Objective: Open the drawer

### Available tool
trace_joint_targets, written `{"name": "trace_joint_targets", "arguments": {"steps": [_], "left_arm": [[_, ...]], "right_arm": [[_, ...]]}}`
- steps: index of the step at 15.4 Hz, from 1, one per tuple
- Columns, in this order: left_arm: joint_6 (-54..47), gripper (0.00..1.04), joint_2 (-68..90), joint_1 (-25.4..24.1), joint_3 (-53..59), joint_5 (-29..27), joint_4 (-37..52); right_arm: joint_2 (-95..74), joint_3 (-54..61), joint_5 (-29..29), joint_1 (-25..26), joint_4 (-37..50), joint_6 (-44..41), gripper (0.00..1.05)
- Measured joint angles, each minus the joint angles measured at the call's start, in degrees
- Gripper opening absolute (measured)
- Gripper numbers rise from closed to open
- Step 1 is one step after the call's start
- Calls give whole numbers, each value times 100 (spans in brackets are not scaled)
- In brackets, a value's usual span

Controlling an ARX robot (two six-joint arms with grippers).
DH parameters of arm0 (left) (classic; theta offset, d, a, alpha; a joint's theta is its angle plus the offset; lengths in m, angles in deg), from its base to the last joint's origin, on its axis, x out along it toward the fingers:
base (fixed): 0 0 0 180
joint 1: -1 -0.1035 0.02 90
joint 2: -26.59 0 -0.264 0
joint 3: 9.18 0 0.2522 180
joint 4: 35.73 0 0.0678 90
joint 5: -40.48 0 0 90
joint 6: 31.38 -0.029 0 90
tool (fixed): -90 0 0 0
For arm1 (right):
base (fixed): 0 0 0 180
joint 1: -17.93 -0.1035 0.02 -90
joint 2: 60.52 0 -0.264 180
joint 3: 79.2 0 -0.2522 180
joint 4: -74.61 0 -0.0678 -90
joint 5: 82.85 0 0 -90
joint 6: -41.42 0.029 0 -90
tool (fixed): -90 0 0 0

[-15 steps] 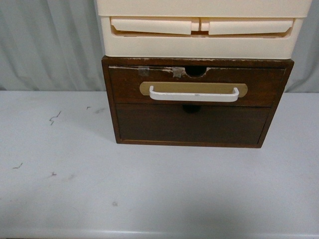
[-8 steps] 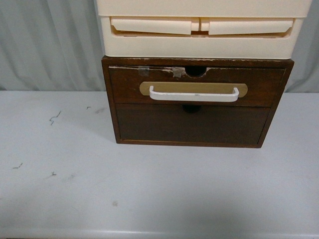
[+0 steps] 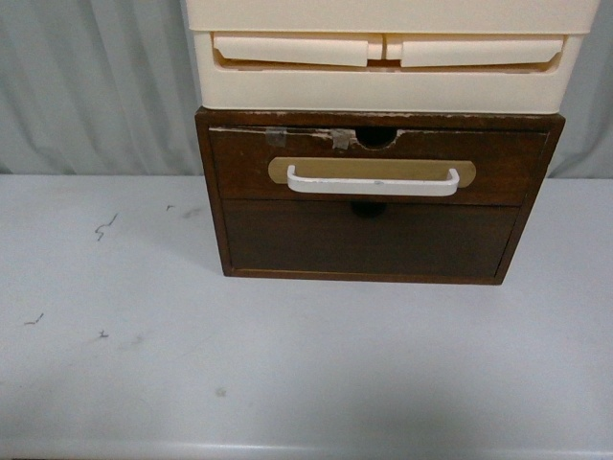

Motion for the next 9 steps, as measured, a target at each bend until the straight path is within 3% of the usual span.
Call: {"name": "trace_joint_targets", "arguments": {"steps": [9], "left_arm": [[0, 98, 0, 0, 0, 0, 2]], "right_arm": [[0, 0, 0, 0, 0, 0, 98]]}}
